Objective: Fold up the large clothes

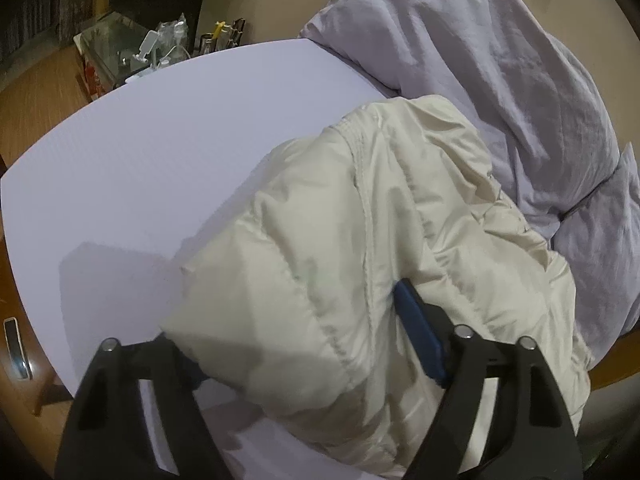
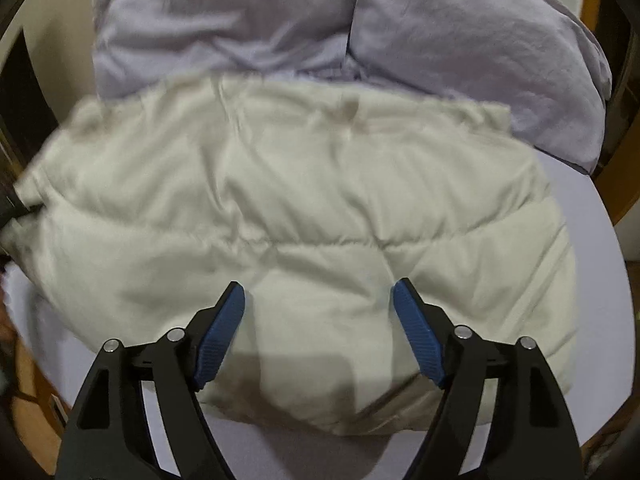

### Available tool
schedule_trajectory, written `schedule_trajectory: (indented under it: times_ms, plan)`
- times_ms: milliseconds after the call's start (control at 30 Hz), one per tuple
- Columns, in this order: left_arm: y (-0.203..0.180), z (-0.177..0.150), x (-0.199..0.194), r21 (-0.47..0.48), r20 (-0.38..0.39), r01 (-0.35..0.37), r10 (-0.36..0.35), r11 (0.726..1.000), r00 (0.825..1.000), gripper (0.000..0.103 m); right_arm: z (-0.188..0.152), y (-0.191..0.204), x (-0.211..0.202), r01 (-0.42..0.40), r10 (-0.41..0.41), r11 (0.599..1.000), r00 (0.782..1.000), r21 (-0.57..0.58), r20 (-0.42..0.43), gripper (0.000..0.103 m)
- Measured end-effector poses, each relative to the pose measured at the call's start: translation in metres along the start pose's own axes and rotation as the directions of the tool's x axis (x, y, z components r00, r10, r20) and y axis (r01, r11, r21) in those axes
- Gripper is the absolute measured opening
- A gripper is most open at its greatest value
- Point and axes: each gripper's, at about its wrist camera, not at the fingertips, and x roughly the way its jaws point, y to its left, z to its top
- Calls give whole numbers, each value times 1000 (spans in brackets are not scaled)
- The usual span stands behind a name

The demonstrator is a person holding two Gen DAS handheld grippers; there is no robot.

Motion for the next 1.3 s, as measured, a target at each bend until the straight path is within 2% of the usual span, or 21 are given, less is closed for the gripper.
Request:
schedule_trajectory:
  times_ms: [67,233,300,367,467,600,700,833,1000,1167,1300]
  plan:
    - [0,1,-1,-17,2,7,-7,1000,1000,70,-6,5,4,24,-23,999,999,-38,33,83]
    - [1,3,1,-37,15,31,-31,999,999,62,-10,4,10,13,-11,999,999,-29,46,84]
    - [-1,3,0,-32,26,38,-37,999,999,56,-11,4,12,18,-16,999,998,-40,56,84]
    - [-3,4,-6,-31,39,56,-55,998,998,42,-11,4,13,19,-17,999,998,-42,58,85]
    - [-8,8,-14,-19,45,84,-83,996,996,34,-11,4,13,19,-17,999,999,-42,51,85]
    - [-21,13,-34,4,72,147,-147,989,987,30,-11,5,13,21,-19,999,999,-45,48,85]
    - [-41,16,-56,43,101,216,-219,975,970,28,-10,4,15,20,-18,999,999,-46,40,85]
    - [-82,12,-93,144,129,318,-337,937,933,27,-11,4,18,18,-17,999,999,-44,31,85]
    - [-145,-9,-131,290,103,417,-461,862,881,26,-12,0,21,-1,2,999,1000,-43,23,85]
    - [-204,-39,-146,411,27,474,-530,779,848,25,-11,-11,13,-50,51,998,998,-33,22,85]
    - [-244,-66,-146,477,-41,500,-550,722,834,25,-11,-32,-3,-79,77,996,996,29,55,85]
